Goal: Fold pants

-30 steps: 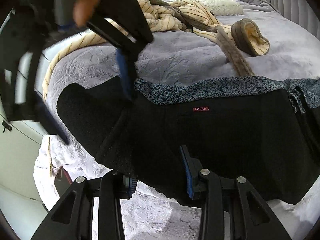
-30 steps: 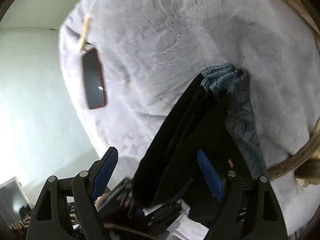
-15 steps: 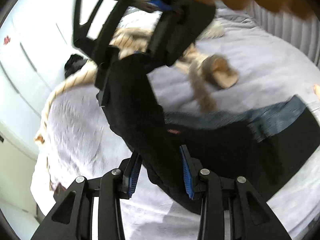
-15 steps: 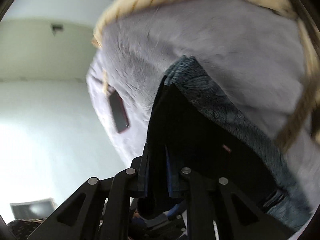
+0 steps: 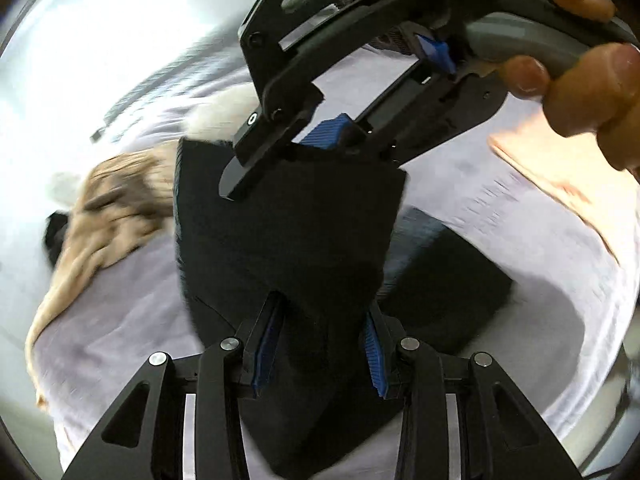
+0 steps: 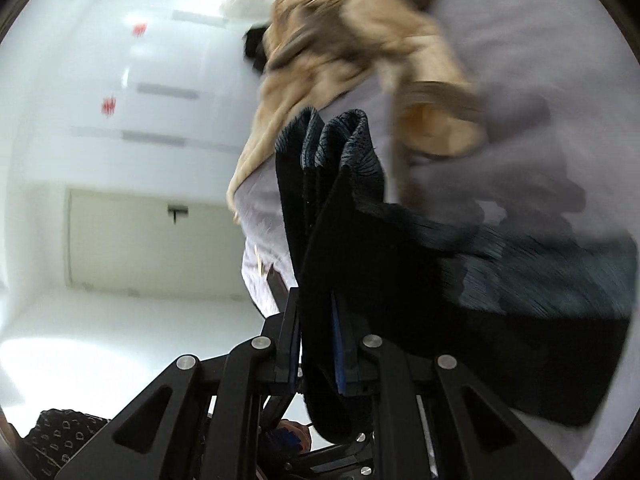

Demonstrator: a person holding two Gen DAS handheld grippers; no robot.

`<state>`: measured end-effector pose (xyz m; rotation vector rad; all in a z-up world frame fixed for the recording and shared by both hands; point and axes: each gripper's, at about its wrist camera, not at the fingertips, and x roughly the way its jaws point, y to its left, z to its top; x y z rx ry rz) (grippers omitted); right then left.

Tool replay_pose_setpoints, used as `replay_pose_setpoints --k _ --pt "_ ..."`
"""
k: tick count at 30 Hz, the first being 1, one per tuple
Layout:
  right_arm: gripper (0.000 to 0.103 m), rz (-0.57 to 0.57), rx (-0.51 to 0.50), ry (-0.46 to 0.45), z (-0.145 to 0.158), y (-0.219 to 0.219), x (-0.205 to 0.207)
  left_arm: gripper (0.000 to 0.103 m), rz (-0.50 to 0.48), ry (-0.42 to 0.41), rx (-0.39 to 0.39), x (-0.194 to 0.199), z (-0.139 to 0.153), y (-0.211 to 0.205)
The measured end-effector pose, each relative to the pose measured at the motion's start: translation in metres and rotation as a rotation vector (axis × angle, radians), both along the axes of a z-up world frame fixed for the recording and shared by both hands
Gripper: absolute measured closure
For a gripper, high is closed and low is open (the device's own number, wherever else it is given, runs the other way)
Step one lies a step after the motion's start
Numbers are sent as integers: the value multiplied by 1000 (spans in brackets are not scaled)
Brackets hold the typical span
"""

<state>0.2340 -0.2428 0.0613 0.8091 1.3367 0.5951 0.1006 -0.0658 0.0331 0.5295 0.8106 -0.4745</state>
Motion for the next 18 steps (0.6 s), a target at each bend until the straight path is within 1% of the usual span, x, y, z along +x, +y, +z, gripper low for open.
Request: replay_pose_setpoints --k 1,2,3,5,6,8,10,12,13,14,16,17,18 --pt "88 -35 3 12 -11 -18 -11 64 -23 11 20 -3 -8 -12" --pt "88 -60 4 21 -20 -28 -19 64 -57 25 49 -9 -21 -28" --pt "88 -84 5 32 -24 -48 -23 64 -76 34 67 -12 -30 -38" --pt "88 -140 3 56 -53 -77 -39 64 -114 57 111 -20 -52 -60" --pt "88 -154 2 64 -60 -89 -41 64 -126 68 127 -21 -59 -68" --pt "88 -190 -7 91 -87 -109 -50 64 -141 101 151 -24 -74 -80" --pt "88 -214 -19 119 -104 -121 -54 64 -147 111 171 -26 -82 -83" --pt "88 -240 -19 143 -118 -130 -59 64 -162 101 184 -30 -86 -85" --pt "88 -242 -23 144 -119 -131 -61 62 -167 108 182 -31 -85 -83" --pt "88 -237 -31 141 -119 -130 -62 55 -167 123 178 -29 -81 -77" --pt "87 -224 -66 135 -114 -124 -62 48 -158 158 150 -29 -75 -70" --pt "84 -217 -95 131 -110 -122 -61 45 -144 175 127 -26 -69 -62" --pt "83 -210 -118 128 -108 -119 -59 43 -128 193 102 -23 -61 -53"
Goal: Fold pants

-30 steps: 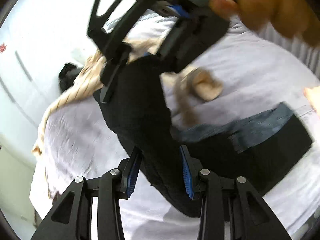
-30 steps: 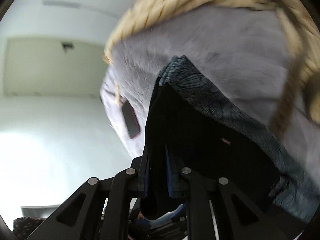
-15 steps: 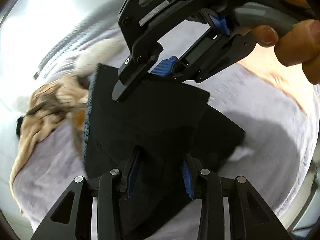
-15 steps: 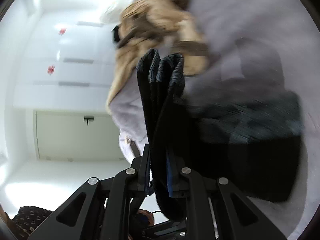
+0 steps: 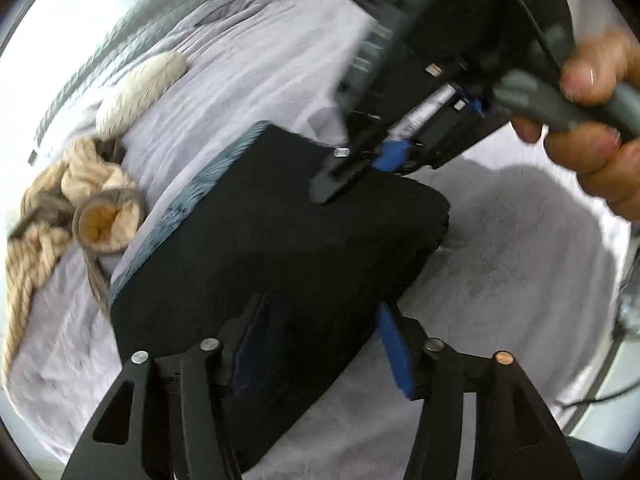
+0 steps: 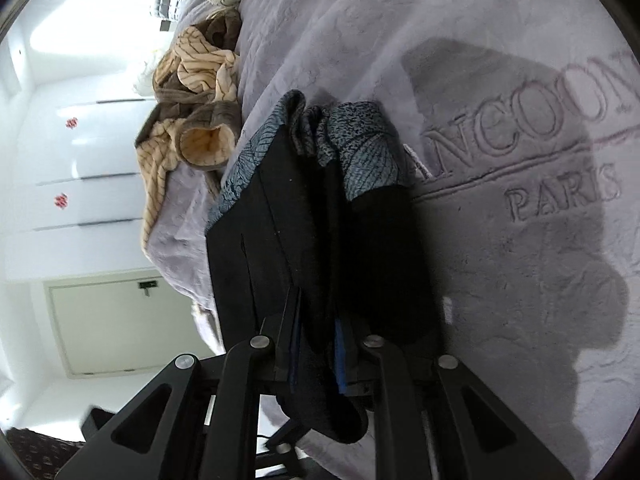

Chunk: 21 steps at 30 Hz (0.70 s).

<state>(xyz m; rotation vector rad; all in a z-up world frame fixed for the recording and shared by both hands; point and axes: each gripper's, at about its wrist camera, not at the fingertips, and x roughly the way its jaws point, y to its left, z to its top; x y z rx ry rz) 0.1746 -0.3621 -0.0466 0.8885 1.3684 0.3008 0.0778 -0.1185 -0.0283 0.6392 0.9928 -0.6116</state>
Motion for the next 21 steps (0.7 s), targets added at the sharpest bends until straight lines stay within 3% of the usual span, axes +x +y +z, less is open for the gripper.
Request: replay_pose_setpoints --k 2,7,12,17,21 --pt "82 15 -57 2 6 8 5 29 47 7 -32 8 12 19" --pt "81 4 -222 8 21 13 -4 28 223 24 -54 31 31 73" --pt "81 -44 -373 -6 45 17 -27 28 396 148 -42 56 16 114" --pt "81 -57 -438 -81 71 42 -42 28 498 222 -35 57 3 126" --pt "81 11 -448 -107 75 70 -36 23 578 332 -52 66 -22 137"
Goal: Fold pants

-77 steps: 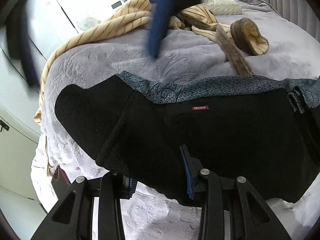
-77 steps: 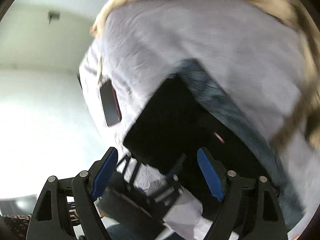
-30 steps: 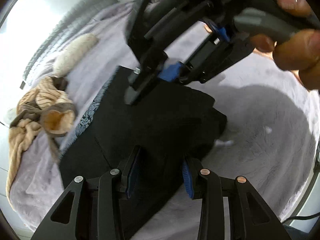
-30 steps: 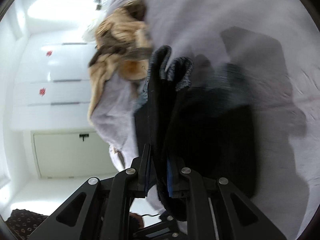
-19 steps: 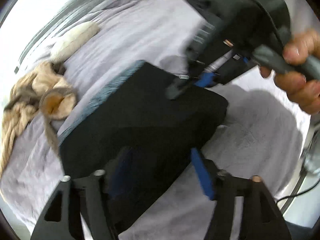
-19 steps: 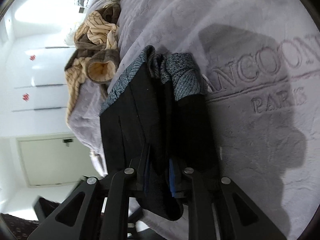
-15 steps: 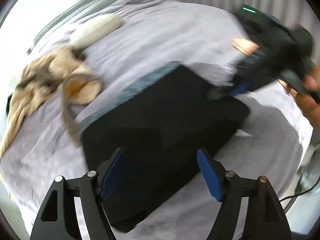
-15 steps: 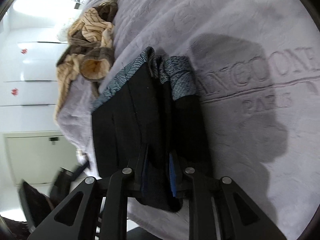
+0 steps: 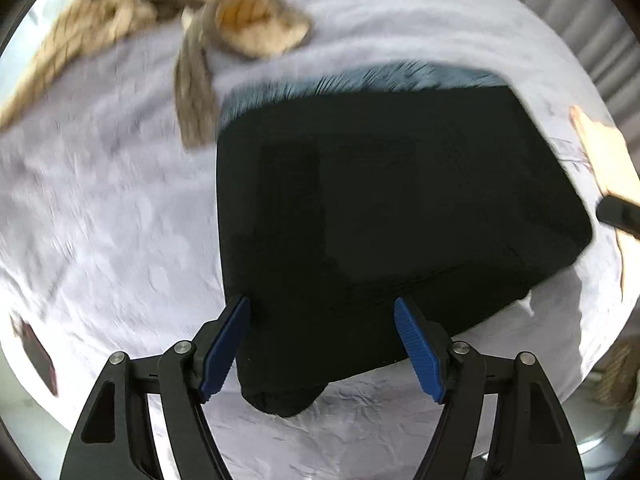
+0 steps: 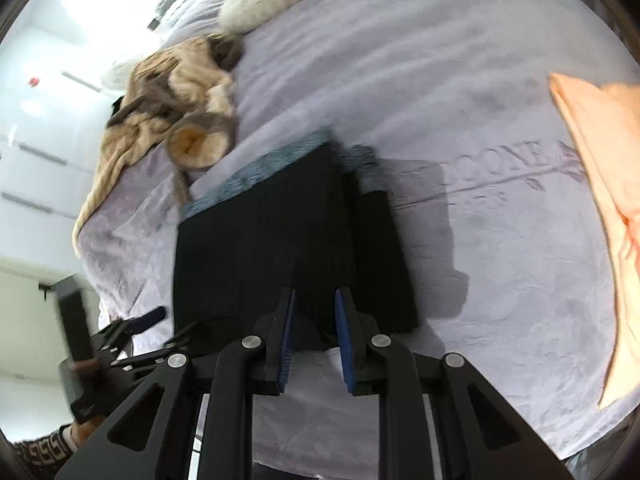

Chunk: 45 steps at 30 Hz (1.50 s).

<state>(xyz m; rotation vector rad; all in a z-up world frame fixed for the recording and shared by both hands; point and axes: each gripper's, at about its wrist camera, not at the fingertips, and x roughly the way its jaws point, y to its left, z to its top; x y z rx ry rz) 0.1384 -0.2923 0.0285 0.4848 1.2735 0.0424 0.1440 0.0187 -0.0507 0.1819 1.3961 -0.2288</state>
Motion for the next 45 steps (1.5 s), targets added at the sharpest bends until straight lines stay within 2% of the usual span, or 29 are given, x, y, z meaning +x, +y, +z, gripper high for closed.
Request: replay_pose_setpoints --k 2,5,8,12,14,20,25,29,30,38,41,45 --pt "81 62 -77 42 -12 16 7 20 33 6 -16 1 -3 4" --pt "81 115 -168 113 -35 23 6 20 21 7 -23 -2 -2 4" --pt "81 94 -147 112 -41 17 0 20 9 7 -20 -8 0 4" --pt "81 98 -138 106 -40 14 -4 20 44 27 -51 -10 -1 10" --pt "81 113 -146 107 -40 13 -5 0 52 36 -48 -7 -4 13" --pt "79 98 -132 92 -40 14 -8 0 74 60 -45 -7 -12 16" --pt "68 103 -111 75 -38 16 -9 0 82 77 -32 -7 -16 15" --pt "55 115 -101 57 -37 22 -10 0 77 76 -13 -8 -13 9" --pt "54 119 -103 53 -36 23 -10 0 73 77 -9 2 -15 8" --pt "53 129 -90 64 -29 16 -20 0 68 82 -5 7 -11 2" --pt "45 119 -82 83 -29 6 -25 0 69 82 -4 13 -10 1" --pt "44 85 -86 112 -33 -4 -31 0 73 85 -6 18 -7 -1"
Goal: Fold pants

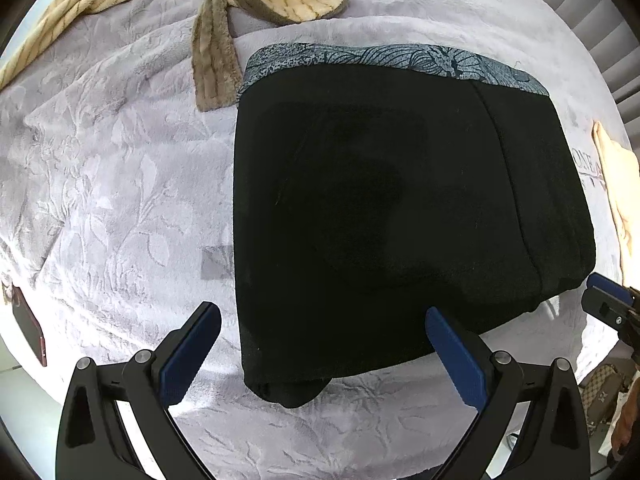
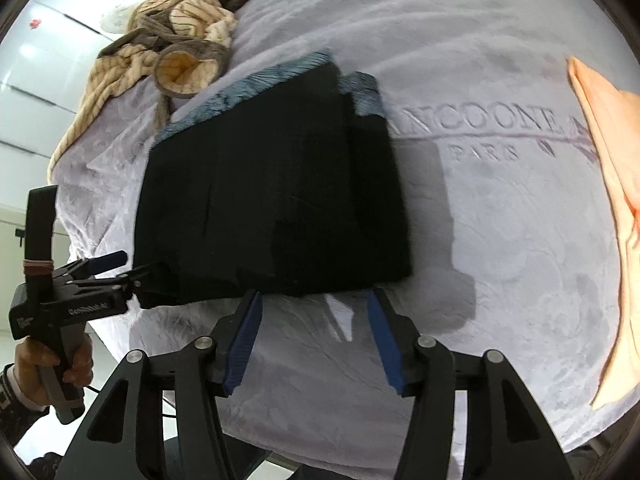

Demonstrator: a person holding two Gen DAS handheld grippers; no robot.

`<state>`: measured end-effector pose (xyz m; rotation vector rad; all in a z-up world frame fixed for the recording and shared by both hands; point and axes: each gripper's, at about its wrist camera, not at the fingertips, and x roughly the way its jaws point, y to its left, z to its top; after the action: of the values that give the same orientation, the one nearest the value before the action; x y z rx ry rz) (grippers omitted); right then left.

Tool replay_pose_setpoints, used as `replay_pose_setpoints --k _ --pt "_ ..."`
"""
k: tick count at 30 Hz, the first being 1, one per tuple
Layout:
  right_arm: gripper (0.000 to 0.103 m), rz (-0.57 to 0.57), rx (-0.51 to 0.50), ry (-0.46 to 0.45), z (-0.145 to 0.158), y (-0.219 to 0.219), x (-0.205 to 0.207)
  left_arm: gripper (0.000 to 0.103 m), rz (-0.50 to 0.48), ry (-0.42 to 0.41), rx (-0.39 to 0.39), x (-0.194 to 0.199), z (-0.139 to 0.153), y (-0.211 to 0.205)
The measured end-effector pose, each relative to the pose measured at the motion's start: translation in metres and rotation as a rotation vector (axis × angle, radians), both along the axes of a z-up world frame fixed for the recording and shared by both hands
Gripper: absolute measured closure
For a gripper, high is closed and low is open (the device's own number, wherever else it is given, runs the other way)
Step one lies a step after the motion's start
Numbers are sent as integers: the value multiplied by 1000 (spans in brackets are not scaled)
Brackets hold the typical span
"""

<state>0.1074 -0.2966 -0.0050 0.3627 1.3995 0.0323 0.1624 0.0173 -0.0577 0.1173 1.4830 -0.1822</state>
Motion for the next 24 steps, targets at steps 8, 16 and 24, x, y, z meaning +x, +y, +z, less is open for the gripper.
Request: replay_pose_setpoints --k 8,16,24 --pt "44 -93 34 -85 21 -29 28 0 36 -57 -17 28 19 -2" --pt "44 -91 167 -115 2 -45 136 0 122 -111 -9 85 23 9" --pt "86 -68 334 -69 -15 -44 151 0 114 -47 -14 93 -11 5"
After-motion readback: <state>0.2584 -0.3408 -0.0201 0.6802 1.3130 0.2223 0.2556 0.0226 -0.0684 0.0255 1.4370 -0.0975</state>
